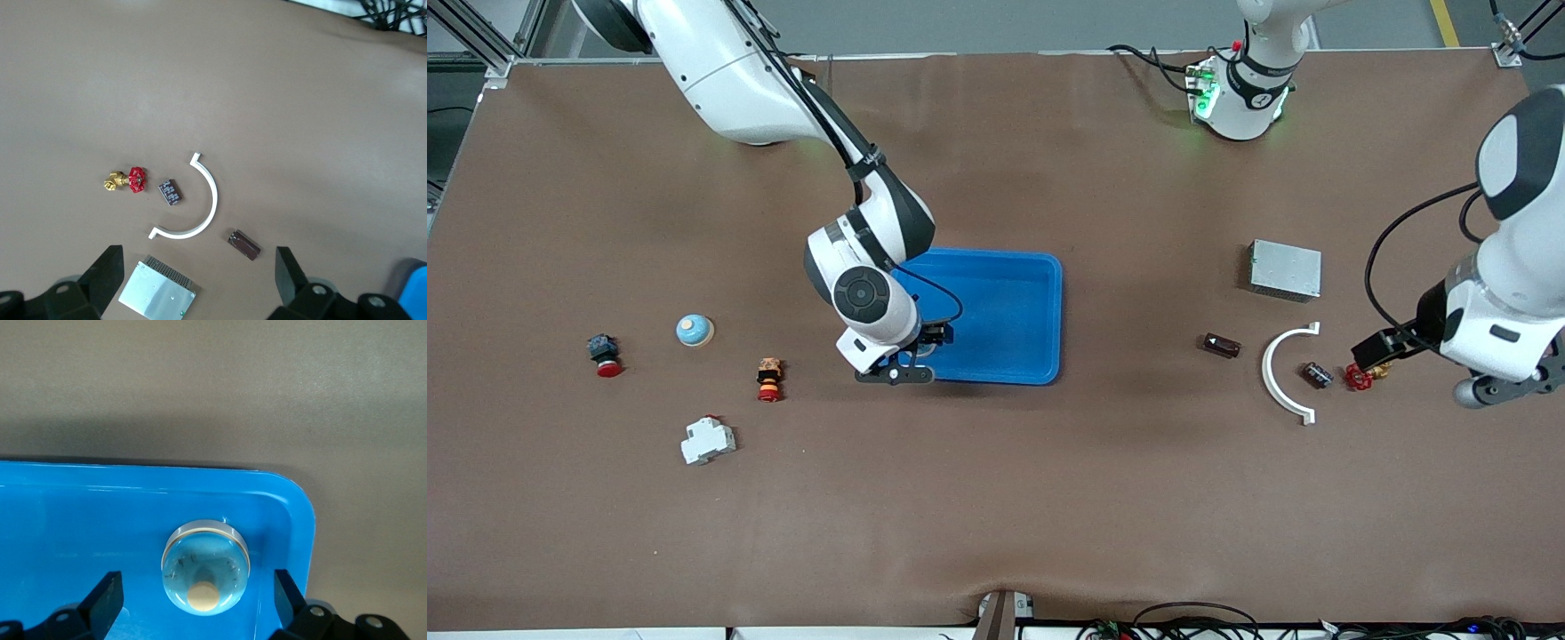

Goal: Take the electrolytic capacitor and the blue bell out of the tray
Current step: 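Grasp another bell with the right gripper while the left gripper withdraws, then carry the bell beside the white block and lower it with the right gripper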

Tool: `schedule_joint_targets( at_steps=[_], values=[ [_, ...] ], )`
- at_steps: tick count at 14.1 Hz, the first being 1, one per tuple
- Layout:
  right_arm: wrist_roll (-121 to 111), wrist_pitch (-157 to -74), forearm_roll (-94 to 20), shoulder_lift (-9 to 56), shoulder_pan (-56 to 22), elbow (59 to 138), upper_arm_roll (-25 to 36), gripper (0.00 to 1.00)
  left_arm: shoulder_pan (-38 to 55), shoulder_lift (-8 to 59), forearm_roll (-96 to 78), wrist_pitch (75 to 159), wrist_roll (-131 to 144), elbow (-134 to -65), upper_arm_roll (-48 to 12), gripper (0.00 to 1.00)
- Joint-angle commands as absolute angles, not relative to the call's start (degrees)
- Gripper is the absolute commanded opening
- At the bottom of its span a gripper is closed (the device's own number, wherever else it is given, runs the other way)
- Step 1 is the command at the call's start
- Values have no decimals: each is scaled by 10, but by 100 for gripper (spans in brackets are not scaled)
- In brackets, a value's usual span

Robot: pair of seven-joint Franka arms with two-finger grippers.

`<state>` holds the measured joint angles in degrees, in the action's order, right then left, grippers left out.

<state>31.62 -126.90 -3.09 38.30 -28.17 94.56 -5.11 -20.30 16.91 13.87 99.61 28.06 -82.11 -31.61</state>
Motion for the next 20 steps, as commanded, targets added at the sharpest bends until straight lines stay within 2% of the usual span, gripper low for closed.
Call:
schedule_joint_targets(
  at_steps=[1,5,7,9,10,11,12,14,16,20],
  values=[
    [324,-1288,-20,393,-292,951,-47,100,-210,138,122,970,266,-825,-316,100],
    [325,-1302,-20,406,-296,951,-47,100,-180,126,119,933,259,-806,-299,100],
    [325,-1307,-20,411,-296,951,-47,100,-105,91,99,921,230,-810,-197,100],
    [325,-1309,-20,412,-294,951,-47,100,-65,70,77,895,201,-811,-140,100],
    [325,-1309,-20,412,-292,951,-47,93,-39,56,74,887,195,-819,-114,100],
    [325,-1308,-20,412,-291,951,-47,69,1,36,74,886,193,-837,-73,100],
    [324,-1308,-20,412,-292,951,-47,52,37,22,72,886,191,-852,-36,100],
    [322,-1306,-18,414,-292,951,-47,26,51,-4,56,885,165,-876,-18,100],
    [321,-1303,-18,413,-293,950,-47,14,51,-26,55,887,162,-900,-18,100],
    [293,-1282,-18,387,-289,943,-47,13,47,-44,51,897,163,-924,-28,100]
  ],
)
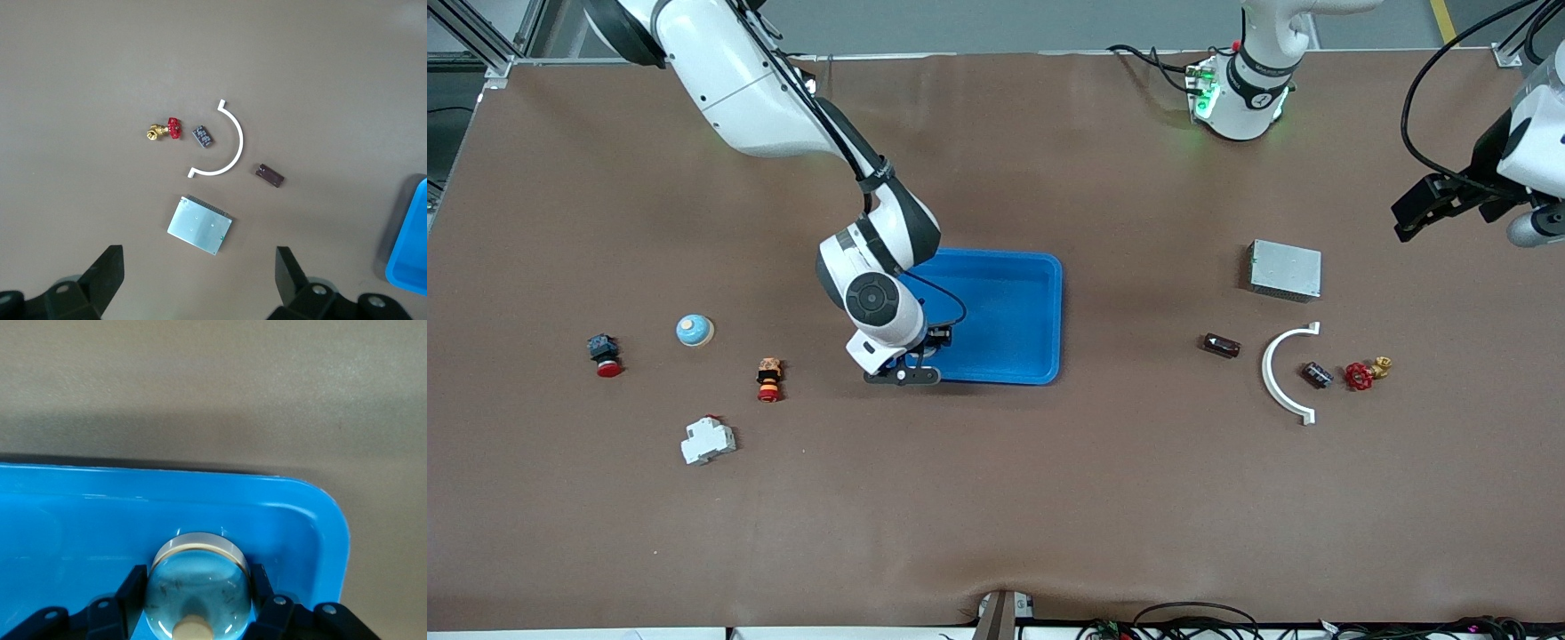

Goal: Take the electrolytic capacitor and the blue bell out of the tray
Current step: 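Carry the bell beside the white block and lower it with the right gripper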

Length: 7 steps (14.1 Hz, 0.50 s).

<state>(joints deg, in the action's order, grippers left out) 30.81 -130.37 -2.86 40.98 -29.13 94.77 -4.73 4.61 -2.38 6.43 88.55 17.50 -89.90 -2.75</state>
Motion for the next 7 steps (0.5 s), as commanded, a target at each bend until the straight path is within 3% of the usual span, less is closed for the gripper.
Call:
schedule_joint_targets(
  at_steps=[1,7],
  values=[
    [279,-1254,-18,376,-286,932,-47,12,49,-42,50,898,163,-925,-29,100],
    [87,-1020,-15,347,-198,768,-44,11,48,-47,50,898,151,-941,-45,100]
  ],
)
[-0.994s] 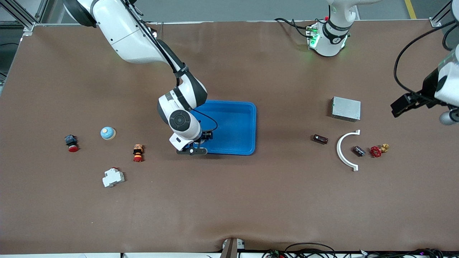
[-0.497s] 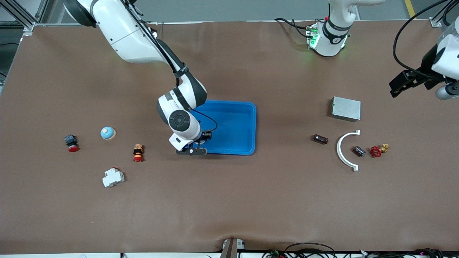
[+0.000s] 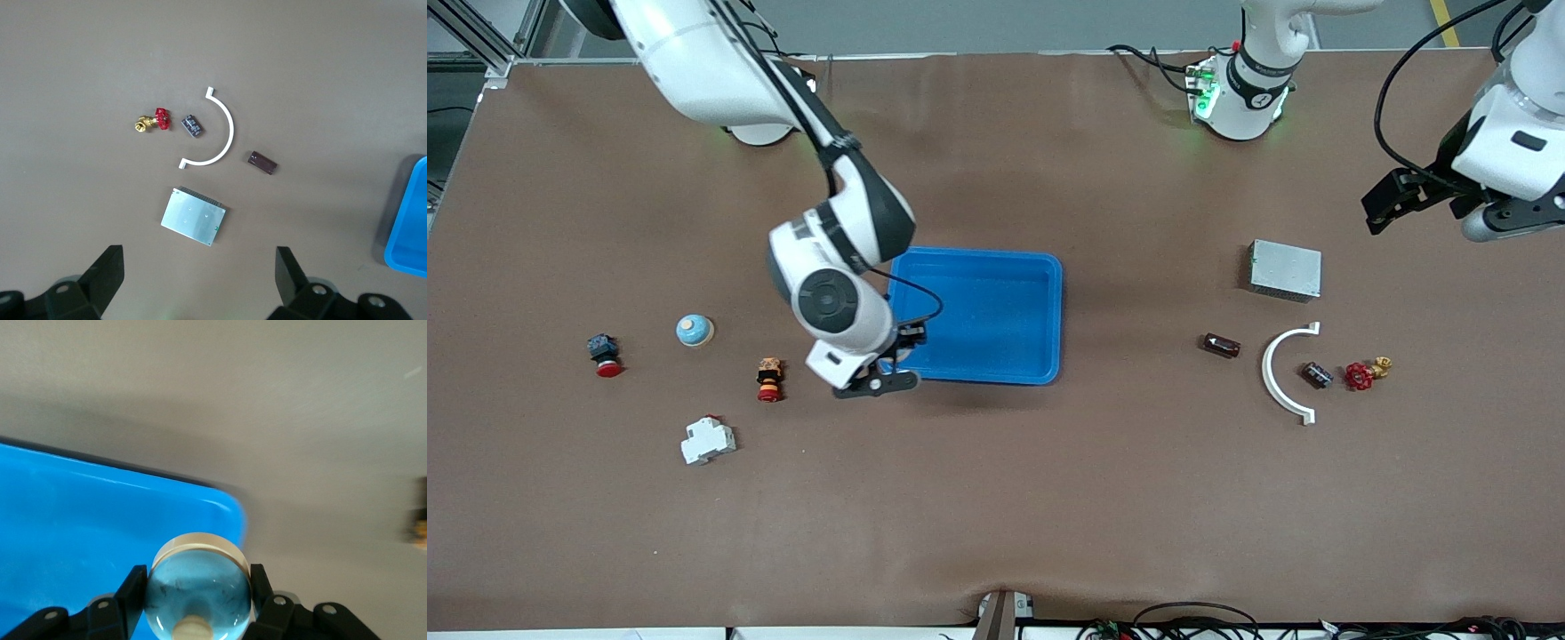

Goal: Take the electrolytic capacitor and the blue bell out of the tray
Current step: 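Carry the bell beside the white block and lower it with the right gripper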

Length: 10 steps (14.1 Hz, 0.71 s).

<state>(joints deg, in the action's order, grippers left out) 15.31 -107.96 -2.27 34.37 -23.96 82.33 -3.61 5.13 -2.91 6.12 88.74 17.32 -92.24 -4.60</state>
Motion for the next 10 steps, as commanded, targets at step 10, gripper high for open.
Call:
schedule_joint_targets(
  at_steps=[10],
  values=[
    [-363,-1031,64,369,-13,735,-42,10,35,-46,26,894,106,-945,-40,100]
  ],
)
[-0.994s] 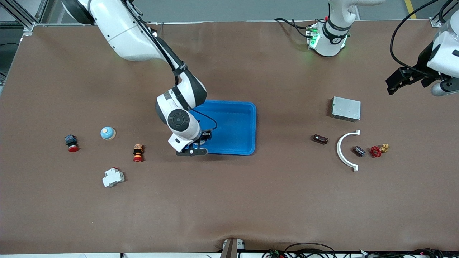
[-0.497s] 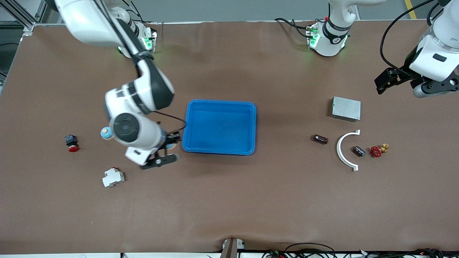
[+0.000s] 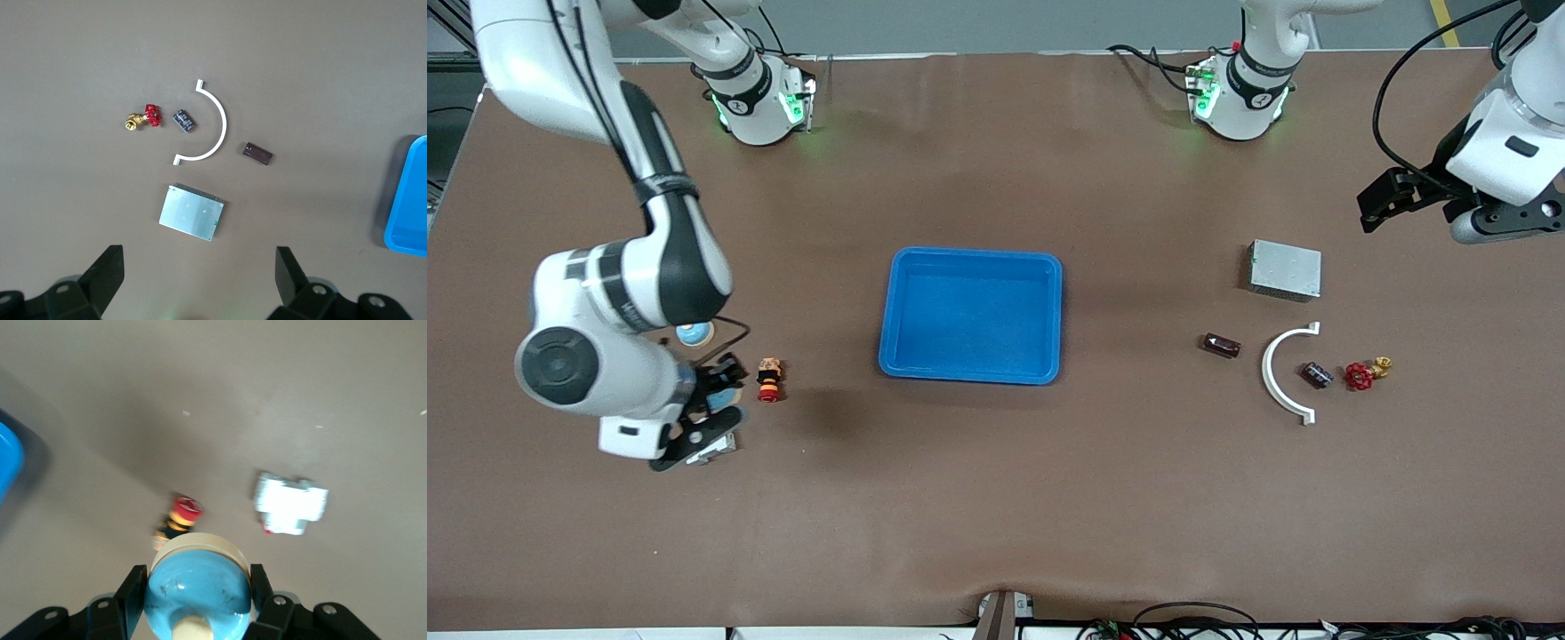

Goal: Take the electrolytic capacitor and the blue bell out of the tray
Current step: 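Carry the bell beside the white block and lower it with the right gripper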

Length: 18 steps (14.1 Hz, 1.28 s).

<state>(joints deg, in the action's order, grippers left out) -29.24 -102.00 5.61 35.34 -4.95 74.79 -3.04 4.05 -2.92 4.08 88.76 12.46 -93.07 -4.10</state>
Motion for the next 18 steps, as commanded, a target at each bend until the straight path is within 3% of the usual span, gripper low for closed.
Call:
schedule_joint_targets(
  at_steps=[1,11,18],
  values=[
    [-391,-1039,66,376,-1,736,-42,10,34,-47,24,893,96,-945,-40,100],
    [-595,-1195,102,479,108,740,-43,11,17,-48,11,850,56,-932,-34,100],
    [-602,-1238,102,523,125,743,-43,15,13,-52,11,849,49,-933,-33,100]
  ],
)
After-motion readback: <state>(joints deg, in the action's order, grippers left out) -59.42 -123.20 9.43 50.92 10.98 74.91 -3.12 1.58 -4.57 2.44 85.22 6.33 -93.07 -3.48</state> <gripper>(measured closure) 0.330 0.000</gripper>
